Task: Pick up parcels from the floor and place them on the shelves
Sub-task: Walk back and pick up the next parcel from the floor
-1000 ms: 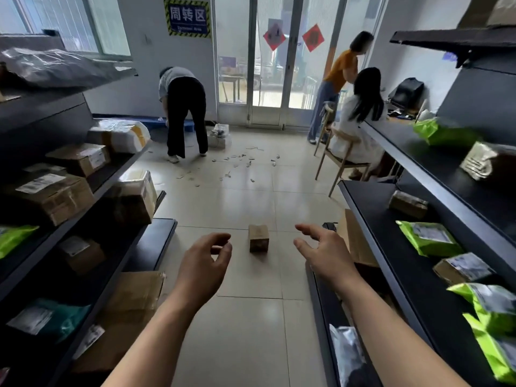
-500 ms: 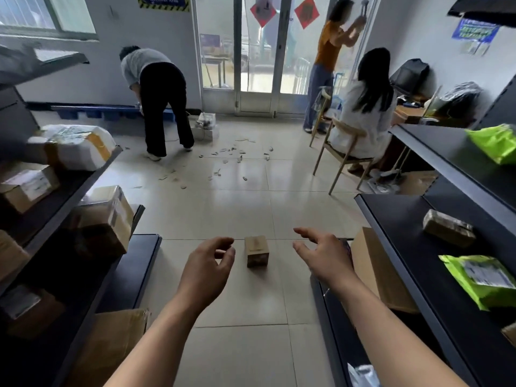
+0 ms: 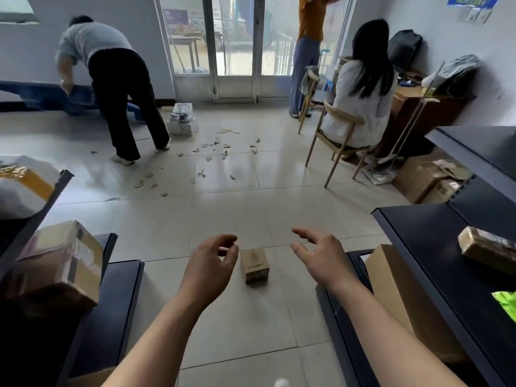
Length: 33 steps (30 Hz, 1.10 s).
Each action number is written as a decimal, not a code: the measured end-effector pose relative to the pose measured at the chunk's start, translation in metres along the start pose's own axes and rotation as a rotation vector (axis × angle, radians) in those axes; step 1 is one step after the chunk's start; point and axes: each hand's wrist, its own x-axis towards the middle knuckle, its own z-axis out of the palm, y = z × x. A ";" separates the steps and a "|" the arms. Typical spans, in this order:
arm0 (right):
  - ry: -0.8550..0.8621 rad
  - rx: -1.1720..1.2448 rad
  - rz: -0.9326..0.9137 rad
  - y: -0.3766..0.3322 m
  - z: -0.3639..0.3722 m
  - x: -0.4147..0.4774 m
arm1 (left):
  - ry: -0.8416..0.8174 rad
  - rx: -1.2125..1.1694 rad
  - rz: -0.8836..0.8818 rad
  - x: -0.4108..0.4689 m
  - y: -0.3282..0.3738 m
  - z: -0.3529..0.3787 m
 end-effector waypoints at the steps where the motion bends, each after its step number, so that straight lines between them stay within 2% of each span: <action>1: -0.005 -0.005 0.002 0.002 0.001 0.013 | -0.002 -0.007 -0.006 0.012 -0.001 0.004; 12: -0.133 -0.047 0.034 0.062 0.020 0.189 | 0.019 -0.088 -0.152 0.166 -0.019 0.081; 18: -0.185 -0.068 0.064 0.116 0.056 0.277 | 0.019 -0.090 -0.209 0.241 -0.063 0.136; 25: -0.212 -0.076 0.076 0.214 0.143 0.342 | 0.003 -0.100 -0.275 0.302 -0.172 0.214; 33: -0.225 -0.129 0.086 0.365 0.285 0.410 | -0.021 -0.123 -0.340 0.356 -0.347 0.335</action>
